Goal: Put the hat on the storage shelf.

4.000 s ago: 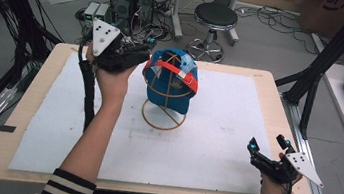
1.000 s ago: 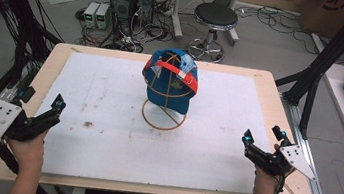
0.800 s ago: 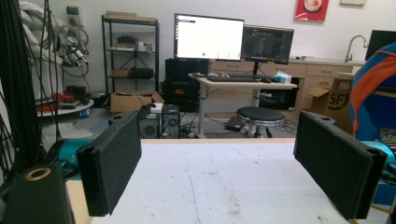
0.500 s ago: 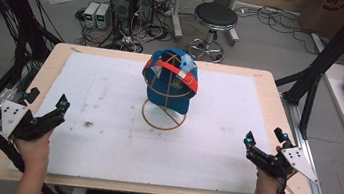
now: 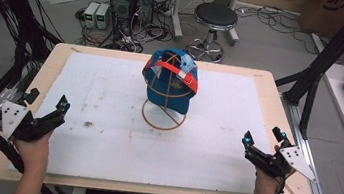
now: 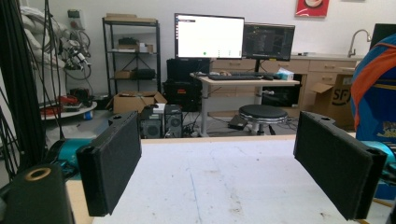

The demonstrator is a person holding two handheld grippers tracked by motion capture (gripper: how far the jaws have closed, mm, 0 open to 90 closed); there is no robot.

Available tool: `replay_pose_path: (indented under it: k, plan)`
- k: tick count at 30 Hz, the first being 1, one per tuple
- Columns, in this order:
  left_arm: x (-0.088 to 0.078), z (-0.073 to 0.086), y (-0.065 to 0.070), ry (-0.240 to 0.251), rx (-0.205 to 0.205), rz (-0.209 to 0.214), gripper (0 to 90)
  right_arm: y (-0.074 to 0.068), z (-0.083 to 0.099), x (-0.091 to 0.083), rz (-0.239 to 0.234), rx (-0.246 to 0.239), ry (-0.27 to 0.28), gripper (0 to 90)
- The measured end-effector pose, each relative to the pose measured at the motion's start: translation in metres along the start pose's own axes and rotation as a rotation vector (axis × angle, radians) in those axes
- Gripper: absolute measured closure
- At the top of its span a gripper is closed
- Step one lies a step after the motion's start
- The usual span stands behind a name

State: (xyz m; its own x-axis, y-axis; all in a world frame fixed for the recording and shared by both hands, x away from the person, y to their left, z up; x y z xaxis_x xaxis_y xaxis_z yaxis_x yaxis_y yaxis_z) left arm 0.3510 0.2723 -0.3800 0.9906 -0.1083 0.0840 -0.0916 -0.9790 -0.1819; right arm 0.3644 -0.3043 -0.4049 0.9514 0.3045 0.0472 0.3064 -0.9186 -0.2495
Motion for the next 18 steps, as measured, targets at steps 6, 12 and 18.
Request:
replay_pose_path:
  k: [6,12,18]
  plan:
    - [-0.0009,0.0011,-0.0013,-0.002,-0.003,0.002,15.4,-0.0006,0.0017,0.0019,-0.006,-0.002,-0.007,4.0]
    - [-0.0021,0.0031,-0.0027,-0.011,-0.003,0.008,15.3,-0.0006,0.0038,0.0048,-0.008,-0.003,-0.016,4.0]
    - [-0.0027,0.0019,-0.0014,-0.007,-0.001,0.016,15.3,-0.0023,0.0025,0.0050,-0.010,-0.003,-0.011,4.0]
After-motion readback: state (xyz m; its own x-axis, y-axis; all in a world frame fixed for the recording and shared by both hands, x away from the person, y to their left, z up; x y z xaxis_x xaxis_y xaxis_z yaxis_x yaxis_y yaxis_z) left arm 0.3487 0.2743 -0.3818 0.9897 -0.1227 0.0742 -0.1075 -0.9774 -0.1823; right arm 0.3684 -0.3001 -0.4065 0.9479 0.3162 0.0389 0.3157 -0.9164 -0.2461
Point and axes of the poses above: each handheld gripper's, and its own axes: x roughly forward along the jaws, z roughly out of its underside, y roughly to its right, the point moved 10 cm from there along x, roughly forward along the jaws, and after that the axes turned 12 degrees about x, right-handed, at the moved point
